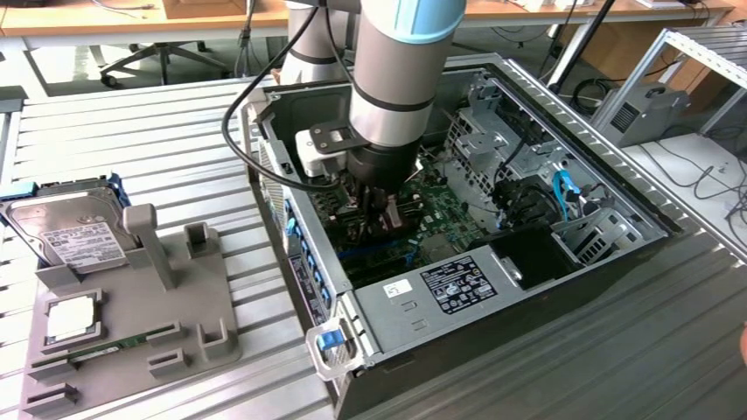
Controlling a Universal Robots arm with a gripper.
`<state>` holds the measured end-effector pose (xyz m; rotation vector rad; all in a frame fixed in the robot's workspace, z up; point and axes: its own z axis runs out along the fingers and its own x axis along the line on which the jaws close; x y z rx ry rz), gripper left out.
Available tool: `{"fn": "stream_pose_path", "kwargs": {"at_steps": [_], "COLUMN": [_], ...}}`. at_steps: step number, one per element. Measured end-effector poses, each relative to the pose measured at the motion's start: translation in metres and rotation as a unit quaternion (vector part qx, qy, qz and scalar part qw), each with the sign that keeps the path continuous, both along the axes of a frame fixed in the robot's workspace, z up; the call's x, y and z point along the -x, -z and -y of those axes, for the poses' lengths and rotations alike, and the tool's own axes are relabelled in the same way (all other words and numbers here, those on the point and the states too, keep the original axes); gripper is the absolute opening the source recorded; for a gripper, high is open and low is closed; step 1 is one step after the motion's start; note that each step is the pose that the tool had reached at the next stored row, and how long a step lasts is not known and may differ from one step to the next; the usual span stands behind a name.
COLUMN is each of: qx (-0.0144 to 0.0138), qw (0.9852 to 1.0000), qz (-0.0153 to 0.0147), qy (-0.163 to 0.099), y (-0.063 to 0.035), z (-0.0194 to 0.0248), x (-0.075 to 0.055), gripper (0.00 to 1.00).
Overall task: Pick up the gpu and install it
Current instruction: 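Insert the gpu into the slot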
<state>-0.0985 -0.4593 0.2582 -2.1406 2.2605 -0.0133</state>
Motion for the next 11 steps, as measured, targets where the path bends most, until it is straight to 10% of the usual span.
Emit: {"fn": "stream_pose_path", "kwargs": {"at_steps": [11], "qx": [-0.0002], "qw": [1.0], "qz": [0.0003], "qy": [0.0], "y": [0.003], "z": [0.0], "x": [0.0], "gripper": [0.27]}}
